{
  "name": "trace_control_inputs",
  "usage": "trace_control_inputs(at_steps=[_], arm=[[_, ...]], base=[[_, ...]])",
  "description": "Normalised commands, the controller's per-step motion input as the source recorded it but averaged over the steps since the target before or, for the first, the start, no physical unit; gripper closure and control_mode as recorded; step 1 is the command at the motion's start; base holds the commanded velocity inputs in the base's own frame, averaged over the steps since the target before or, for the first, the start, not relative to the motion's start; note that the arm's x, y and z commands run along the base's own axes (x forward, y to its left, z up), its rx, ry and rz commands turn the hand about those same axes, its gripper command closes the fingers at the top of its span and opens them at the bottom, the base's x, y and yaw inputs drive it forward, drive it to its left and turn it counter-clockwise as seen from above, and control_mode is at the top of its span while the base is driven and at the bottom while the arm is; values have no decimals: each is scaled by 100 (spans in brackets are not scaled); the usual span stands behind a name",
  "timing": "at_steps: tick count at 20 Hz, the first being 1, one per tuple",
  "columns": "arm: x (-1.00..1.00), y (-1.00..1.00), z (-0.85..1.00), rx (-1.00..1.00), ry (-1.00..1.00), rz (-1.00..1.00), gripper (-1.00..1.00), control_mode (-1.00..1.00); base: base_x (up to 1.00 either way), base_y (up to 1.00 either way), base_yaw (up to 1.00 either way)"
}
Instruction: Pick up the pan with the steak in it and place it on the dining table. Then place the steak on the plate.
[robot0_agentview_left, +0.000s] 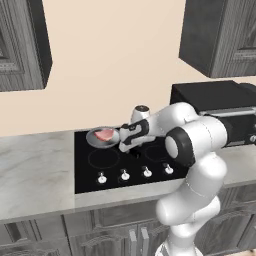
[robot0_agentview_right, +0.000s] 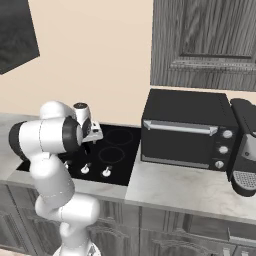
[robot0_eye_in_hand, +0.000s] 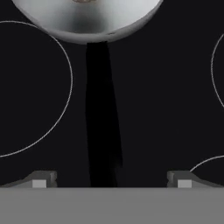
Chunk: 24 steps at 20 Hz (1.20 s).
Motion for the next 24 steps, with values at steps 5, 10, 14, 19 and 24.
trace_control_inputs(at_steps=[5,10,14,19,24], arm=[[36,2,-33,0,0,0,-100,-100],[0,0,-7,0,4,0,-100,-100],[0,2,-20,0,4,0,-100,-100],[0,3,-12,0,2,0,100,-100],[3,0,7,0,0,0,100,-100]], base=[[0,0,0],[0,0,0],[0,0,0],[0,0,0],[0,0,0]])
